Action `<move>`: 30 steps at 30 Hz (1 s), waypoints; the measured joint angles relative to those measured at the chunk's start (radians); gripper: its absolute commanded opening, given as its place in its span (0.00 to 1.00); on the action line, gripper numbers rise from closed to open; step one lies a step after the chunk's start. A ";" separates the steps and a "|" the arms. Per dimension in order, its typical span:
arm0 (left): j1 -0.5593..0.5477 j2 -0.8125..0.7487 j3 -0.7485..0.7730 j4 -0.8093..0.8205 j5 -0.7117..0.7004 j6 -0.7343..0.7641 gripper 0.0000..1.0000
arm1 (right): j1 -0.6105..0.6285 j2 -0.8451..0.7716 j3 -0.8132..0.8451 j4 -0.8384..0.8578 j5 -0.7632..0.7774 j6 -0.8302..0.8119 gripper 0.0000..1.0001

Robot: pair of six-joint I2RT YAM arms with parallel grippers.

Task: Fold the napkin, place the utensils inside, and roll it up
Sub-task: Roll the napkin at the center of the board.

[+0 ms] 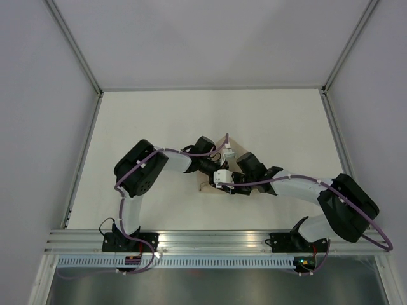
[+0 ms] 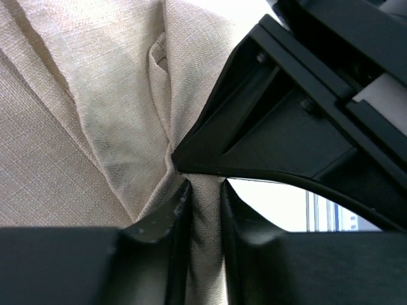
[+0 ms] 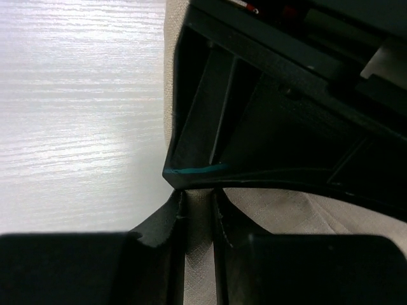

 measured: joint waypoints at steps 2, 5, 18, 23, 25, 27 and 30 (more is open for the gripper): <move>0.007 -0.011 -0.015 0.013 -0.004 -0.011 0.45 | 0.000 0.011 0.011 -0.013 -0.008 -0.002 0.00; 0.019 -0.050 -0.054 0.040 -0.022 -0.045 0.52 | -0.002 0.035 0.036 -0.027 -0.020 -0.011 0.00; 0.121 -0.312 -0.232 0.218 -0.388 -0.181 0.62 | -0.119 0.257 0.300 -0.325 -0.239 -0.094 0.01; 0.133 -0.530 -0.353 0.318 -0.685 -0.220 0.66 | -0.164 0.375 0.437 -0.488 -0.323 -0.114 0.00; 0.133 -0.614 -0.393 0.354 -0.792 -0.226 0.66 | -0.174 0.420 0.489 -0.549 -0.344 -0.117 0.01; 0.135 -0.685 -0.427 0.384 -0.869 -0.226 0.66 | -0.182 0.462 0.536 -0.602 -0.358 -0.118 0.01; 0.134 -0.769 -0.488 0.425 -0.958 -0.225 0.65 | -0.192 0.523 0.608 -0.685 -0.378 -0.117 0.00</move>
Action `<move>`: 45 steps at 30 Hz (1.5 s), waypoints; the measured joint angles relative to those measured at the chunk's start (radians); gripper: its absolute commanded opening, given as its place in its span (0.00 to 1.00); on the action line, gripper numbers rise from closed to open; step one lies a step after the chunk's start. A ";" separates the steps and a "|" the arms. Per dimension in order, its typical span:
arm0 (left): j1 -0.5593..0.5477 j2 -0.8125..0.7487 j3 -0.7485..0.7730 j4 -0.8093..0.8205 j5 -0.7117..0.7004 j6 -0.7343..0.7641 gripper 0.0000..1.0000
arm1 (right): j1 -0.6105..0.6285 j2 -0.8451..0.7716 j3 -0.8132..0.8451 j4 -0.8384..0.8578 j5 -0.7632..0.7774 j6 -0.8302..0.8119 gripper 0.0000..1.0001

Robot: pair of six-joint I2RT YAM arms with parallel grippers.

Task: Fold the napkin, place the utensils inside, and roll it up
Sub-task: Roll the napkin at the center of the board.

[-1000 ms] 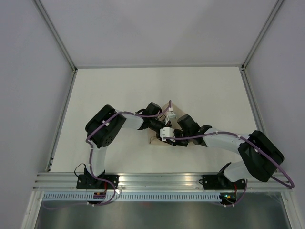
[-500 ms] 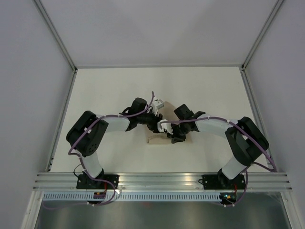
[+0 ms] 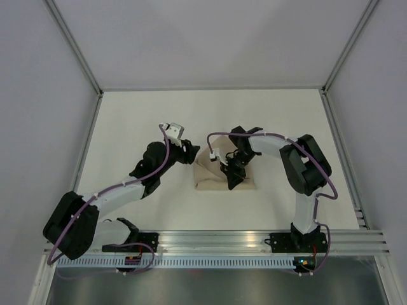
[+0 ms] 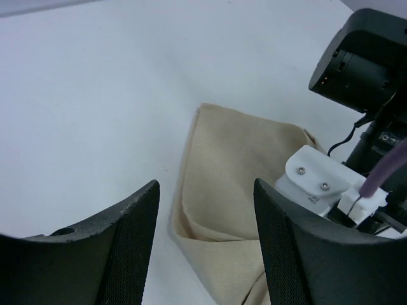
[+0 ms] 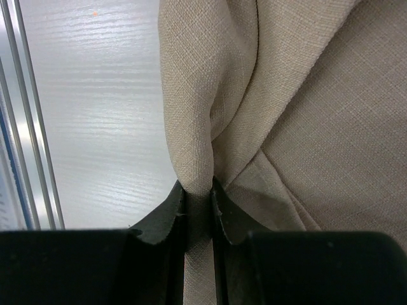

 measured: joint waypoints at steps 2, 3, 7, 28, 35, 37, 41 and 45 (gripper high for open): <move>-0.003 -0.061 -0.070 0.047 -0.072 0.000 0.65 | -0.006 0.039 0.047 -0.051 -0.011 0.003 0.01; -0.005 -0.095 -0.113 0.066 -0.104 0.000 0.65 | -0.011 0.058 0.066 -0.074 -0.018 0.005 0.00; -0.047 -0.246 -0.264 0.134 -0.218 0.035 0.64 | -0.024 0.114 0.126 -0.141 -0.043 0.009 0.01; -0.579 0.250 -0.140 0.261 -0.341 0.652 0.70 | -0.069 0.238 0.220 -0.269 -0.143 0.031 0.01; -0.585 0.344 -0.067 0.214 -0.275 0.724 0.72 | -0.083 0.255 0.228 -0.285 -0.166 0.031 0.00; -0.585 0.367 -0.055 0.205 -0.261 0.739 0.72 | -0.085 0.262 0.234 -0.293 -0.169 0.029 0.00; -0.582 0.421 -0.035 0.188 -0.242 0.753 0.71 | -0.090 0.274 0.244 -0.308 -0.178 0.027 0.00; -0.565 0.444 -0.013 0.190 -0.222 0.757 0.69 | -0.093 0.283 0.250 -0.318 -0.186 0.026 0.00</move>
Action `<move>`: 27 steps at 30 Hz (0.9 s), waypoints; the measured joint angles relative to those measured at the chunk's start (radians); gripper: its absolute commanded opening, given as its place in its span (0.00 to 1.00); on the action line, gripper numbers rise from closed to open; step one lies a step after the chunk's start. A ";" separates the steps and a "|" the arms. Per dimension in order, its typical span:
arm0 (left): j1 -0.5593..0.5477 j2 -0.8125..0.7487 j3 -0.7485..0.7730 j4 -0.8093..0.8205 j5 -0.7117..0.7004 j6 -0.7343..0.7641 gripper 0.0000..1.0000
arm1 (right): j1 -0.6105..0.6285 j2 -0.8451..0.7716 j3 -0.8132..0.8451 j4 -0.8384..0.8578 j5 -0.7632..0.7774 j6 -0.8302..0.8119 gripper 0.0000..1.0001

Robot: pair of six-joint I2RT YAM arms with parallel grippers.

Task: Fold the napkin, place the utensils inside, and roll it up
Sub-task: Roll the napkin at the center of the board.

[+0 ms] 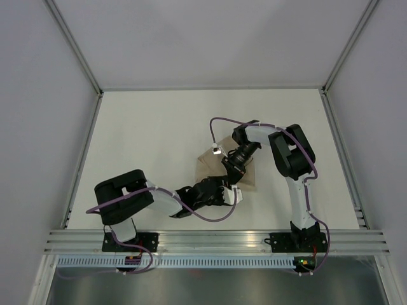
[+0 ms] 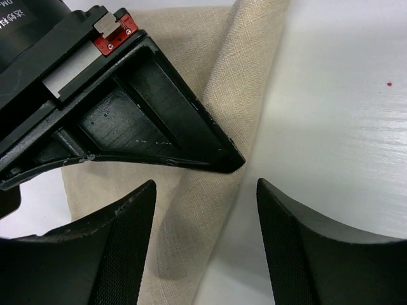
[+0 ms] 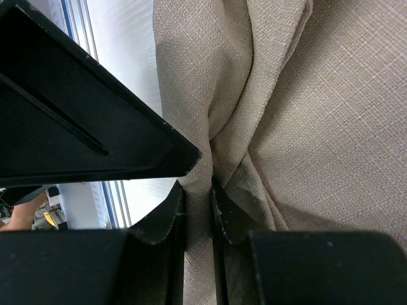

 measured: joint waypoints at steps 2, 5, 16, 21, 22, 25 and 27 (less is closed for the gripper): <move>0.010 0.006 0.008 -0.005 0.005 0.000 0.67 | -0.002 0.005 0.004 -0.005 -0.002 -0.002 0.00; 0.024 0.018 0.027 -0.023 0.025 0.000 0.59 | -0.004 0.016 0.015 -0.019 -0.006 -0.005 0.00; 0.048 0.040 0.115 -0.159 0.114 0.019 0.06 | -0.029 0.046 0.033 -0.069 -0.019 -0.027 0.16; 0.069 0.047 0.166 -0.245 0.179 0.015 0.02 | -0.037 0.024 0.017 -0.068 -0.011 -0.006 0.49; 0.075 0.053 0.180 -0.258 0.200 0.012 0.02 | -0.040 0.005 0.006 -0.066 -0.003 -0.003 0.51; 0.098 0.072 0.214 -0.288 0.266 -0.011 0.02 | -0.047 -0.053 -0.018 -0.039 0.040 0.011 0.60; 0.116 0.080 0.230 -0.299 0.304 -0.032 0.02 | -0.050 -0.087 -0.028 -0.008 0.068 0.023 0.64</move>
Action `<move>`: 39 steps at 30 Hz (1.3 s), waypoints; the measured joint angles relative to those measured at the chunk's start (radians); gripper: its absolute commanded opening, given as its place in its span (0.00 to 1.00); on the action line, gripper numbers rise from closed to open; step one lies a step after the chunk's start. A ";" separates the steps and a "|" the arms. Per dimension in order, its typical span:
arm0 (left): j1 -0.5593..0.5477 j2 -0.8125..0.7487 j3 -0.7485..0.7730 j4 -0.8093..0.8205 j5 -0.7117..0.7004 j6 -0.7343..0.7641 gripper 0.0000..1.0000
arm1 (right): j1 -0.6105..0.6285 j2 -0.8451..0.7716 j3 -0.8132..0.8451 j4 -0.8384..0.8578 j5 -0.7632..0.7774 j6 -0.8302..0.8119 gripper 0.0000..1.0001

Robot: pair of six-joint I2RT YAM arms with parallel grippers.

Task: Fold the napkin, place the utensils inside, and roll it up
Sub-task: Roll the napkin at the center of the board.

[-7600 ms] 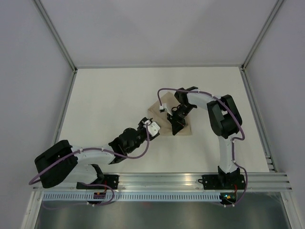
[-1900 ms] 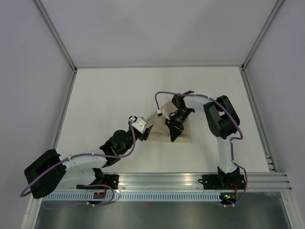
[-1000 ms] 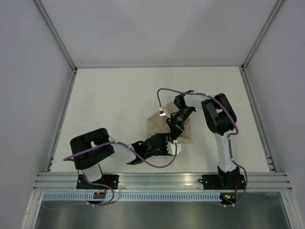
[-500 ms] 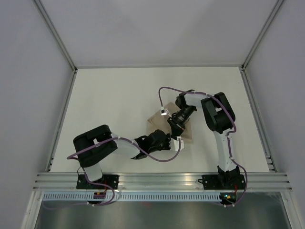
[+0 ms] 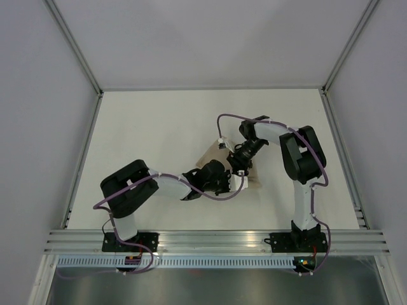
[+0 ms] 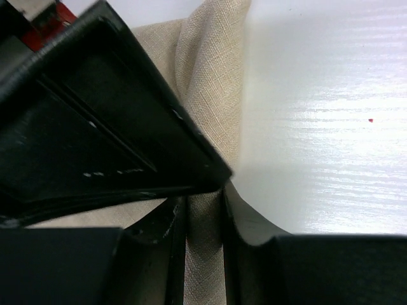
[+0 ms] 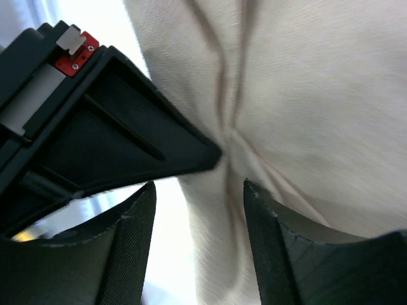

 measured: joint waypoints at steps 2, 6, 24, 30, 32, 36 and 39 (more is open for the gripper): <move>0.021 0.004 0.013 -0.016 0.046 -0.026 0.02 | -0.011 -0.035 -0.005 0.049 0.031 0.013 0.64; 0.071 0.006 0.019 -0.021 0.146 -0.088 0.02 | -0.069 -0.111 -0.014 0.167 0.064 0.064 0.65; 0.212 -0.004 -0.161 0.256 0.432 -0.562 0.02 | -0.134 -0.673 -0.524 0.605 0.135 0.033 0.67; 0.216 0.028 -0.188 0.357 0.467 -0.651 0.02 | 0.092 -0.825 -0.726 0.734 0.230 -0.029 0.69; 0.218 0.037 -0.190 0.376 0.477 -0.668 0.02 | 0.156 -0.832 -0.760 0.770 0.261 -0.042 0.69; 0.219 0.044 -0.193 0.394 0.486 -0.684 0.02 | 0.253 -0.834 -0.822 0.856 0.349 -0.058 0.69; 0.221 0.046 -0.196 0.403 0.489 -0.690 0.02 | 0.328 -0.834 -0.871 0.921 0.417 -0.072 0.68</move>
